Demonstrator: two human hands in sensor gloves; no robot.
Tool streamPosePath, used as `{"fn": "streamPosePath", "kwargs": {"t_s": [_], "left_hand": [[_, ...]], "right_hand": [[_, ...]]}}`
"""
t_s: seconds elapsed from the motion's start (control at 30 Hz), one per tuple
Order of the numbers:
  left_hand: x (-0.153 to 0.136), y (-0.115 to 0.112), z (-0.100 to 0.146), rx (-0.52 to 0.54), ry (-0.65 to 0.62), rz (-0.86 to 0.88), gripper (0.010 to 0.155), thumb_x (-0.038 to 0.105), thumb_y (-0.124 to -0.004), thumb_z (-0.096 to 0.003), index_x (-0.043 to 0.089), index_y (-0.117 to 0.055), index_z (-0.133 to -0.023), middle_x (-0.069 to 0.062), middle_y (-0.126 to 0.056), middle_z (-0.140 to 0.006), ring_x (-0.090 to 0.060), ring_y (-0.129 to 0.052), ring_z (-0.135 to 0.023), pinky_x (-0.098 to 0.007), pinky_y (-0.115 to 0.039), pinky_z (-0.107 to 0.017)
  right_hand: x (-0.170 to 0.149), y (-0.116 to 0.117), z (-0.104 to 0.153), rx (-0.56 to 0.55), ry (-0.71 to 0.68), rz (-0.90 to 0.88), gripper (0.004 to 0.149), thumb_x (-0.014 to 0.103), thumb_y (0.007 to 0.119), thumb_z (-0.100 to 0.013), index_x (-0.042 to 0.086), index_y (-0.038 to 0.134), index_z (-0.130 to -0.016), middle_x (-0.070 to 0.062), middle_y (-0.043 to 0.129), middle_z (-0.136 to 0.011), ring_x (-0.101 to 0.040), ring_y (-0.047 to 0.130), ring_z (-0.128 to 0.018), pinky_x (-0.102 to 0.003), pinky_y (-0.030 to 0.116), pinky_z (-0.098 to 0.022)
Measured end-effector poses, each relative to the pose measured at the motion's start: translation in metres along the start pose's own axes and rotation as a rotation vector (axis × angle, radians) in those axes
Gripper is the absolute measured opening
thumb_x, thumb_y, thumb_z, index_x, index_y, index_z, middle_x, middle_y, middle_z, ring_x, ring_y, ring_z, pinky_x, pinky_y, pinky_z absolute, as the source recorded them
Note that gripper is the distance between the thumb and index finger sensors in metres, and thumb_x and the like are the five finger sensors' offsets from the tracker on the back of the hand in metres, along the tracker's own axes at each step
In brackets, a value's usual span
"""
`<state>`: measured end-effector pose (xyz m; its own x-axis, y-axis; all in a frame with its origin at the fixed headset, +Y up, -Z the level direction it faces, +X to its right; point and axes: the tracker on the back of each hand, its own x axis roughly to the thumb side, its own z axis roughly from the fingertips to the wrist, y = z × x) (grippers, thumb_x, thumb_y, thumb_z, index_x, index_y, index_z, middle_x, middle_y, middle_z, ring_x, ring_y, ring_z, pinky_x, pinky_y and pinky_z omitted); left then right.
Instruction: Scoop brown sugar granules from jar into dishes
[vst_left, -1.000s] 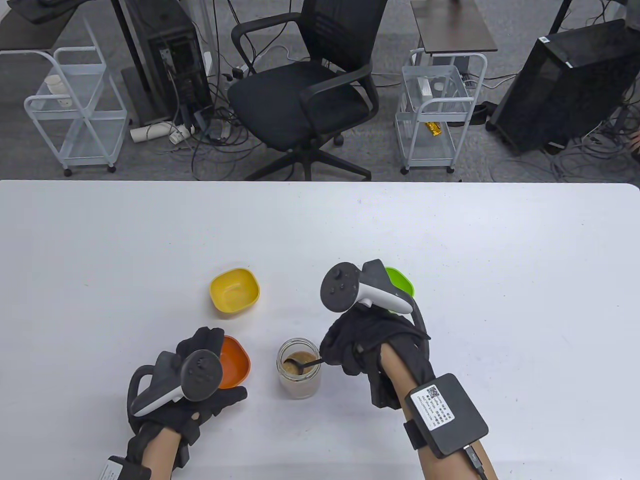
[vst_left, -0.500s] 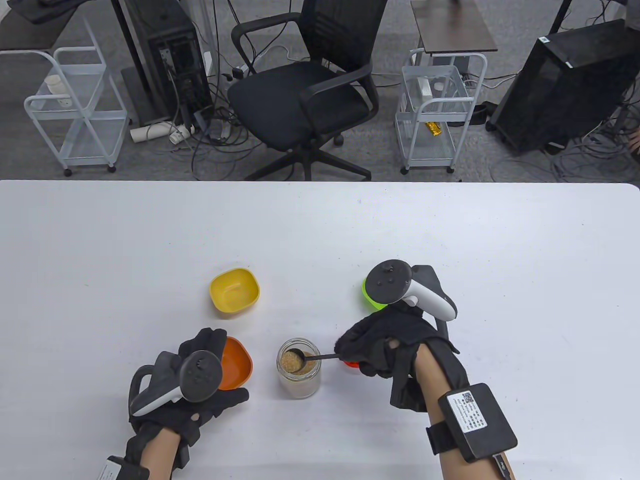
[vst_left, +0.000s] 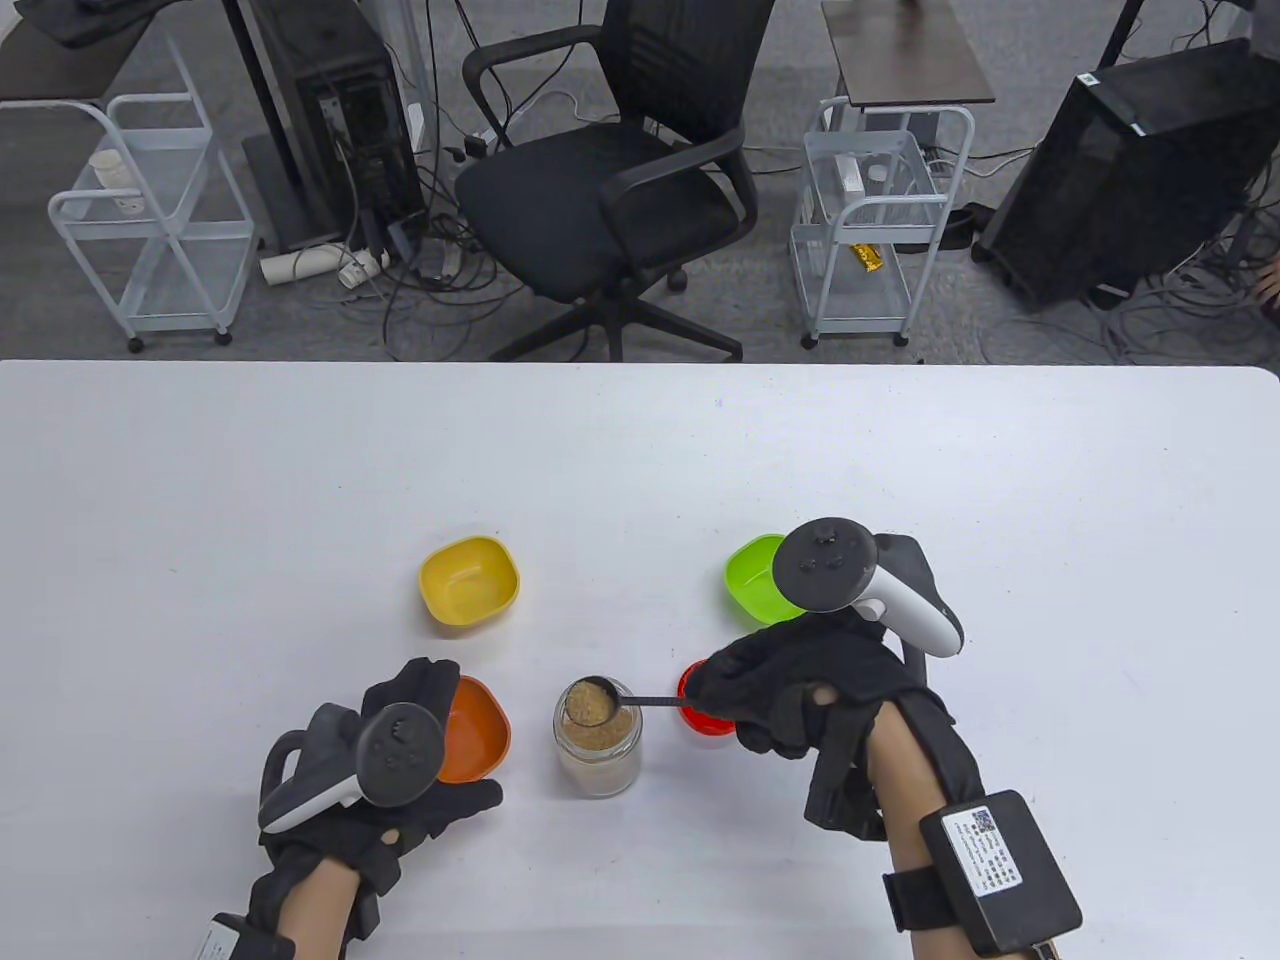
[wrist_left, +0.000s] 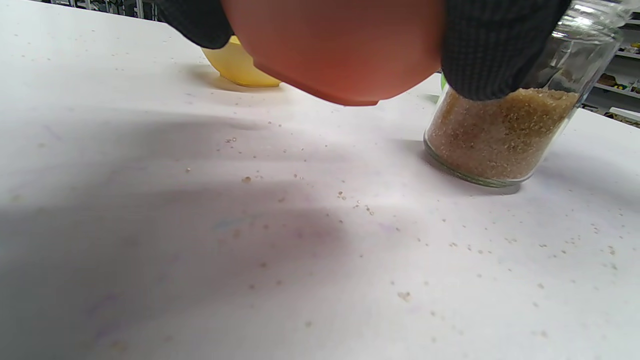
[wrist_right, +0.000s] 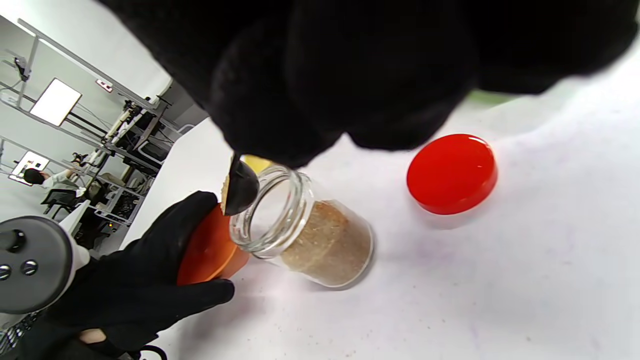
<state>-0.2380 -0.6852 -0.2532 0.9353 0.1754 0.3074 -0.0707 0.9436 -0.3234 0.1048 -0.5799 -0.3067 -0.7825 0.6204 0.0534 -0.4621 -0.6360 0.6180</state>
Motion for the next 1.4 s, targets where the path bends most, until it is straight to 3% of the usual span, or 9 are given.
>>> {"fn": "streamPosePath", "kwargs": {"t_s": [0.37,0.73,1.2,1.3,1.4], "left_hand": [[-0.003,0.001,0.001,-0.011,-0.018,0.036,0.115,0.07,-0.082,-0.0504,0.0,-0.023,-0.119,-0.03,-0.03,-0.124,-0.053,-0.05,-0.109,-0.053,-0.063,-0.081],[-0.009,0.003,0.003,-0.001,-0.02,0.078,0.115,0.071,-0.082,-0.0502,0.0,-0.024,-0.119,-0.03,-0.031,-0.124,-0.053,-0.05,-0.109,-0.053,-0.063,-0.081],[-0.014,0.005,0.003,0.011,-0.01,0.115,0.115,0.07,-0.082,-0.0505,0.0,-0.023,-0.119,-0.03,-0.03,-0.124,-0.053,-0.049,-0.109,-0.054,-0.063,-0.082],[-0.018,0.009,0.007,0.035,0.012,0.104,0.114,0.069,-0.083,-0.0504,0.0,-0.023,-0.119,-0.03,-0.03,-0.124,-0.053,-0.049,-0.109,-0.054,-0.062,-0.082],[-0.024,0.011,0.01,0.059,0.031,0.132,0.115,0.069,-0.083,-0.0505,0.0,-0.023,-0.119,-0.03,-0.029,-0.124,-0.054,-0.049,-0.109,-0.054,-0.062,-0.082]], "right_hand": [[0.051,0.04,-0.027,-0.038,-0.109,0.148,0.039,0.039,0.082,-0.054,0.025,0.087,-0.09,0.008,0.105,-0.039,-0.016,0.102,-0.019,-0.038,0.092,-0.026],[0.086,0.083,-0.022,-0.351,-0.23,0.603,0.039,0.04,0.083,-0.051,0.03,0.087,-0.088,0.008,0.106,-0.043,-0.017,0.104,-0.024,-0.039,0.092,-0.031],[0.081,0.126,0.002,-0.762,-0.603,1.068,0.038,0.04,0.085,-0.048,0.034,0.086,-0.085,0.007,0.106,-0.048,-0.02,0.106,-0.032,-0.041,0.092,-0.038],[0.075,0.129,0.003,-0.82,-0.633,1.089,0.038,0.041,0.084,-0.048,0.034,0.085,-0.085,0.008,0.106,-0.047,-0.019,0.106,-0.031,-0.04,0.092,-0.037],[0.065,0.121,0.003,-0.864,-0.573,0.944,0.039,0.041,0.083,-0.048,0.033,0.085,-0.086,0.009,0.106,-0.047,-0.017,0.106,-0.029,-0.039,0.093,-0.036]]}}
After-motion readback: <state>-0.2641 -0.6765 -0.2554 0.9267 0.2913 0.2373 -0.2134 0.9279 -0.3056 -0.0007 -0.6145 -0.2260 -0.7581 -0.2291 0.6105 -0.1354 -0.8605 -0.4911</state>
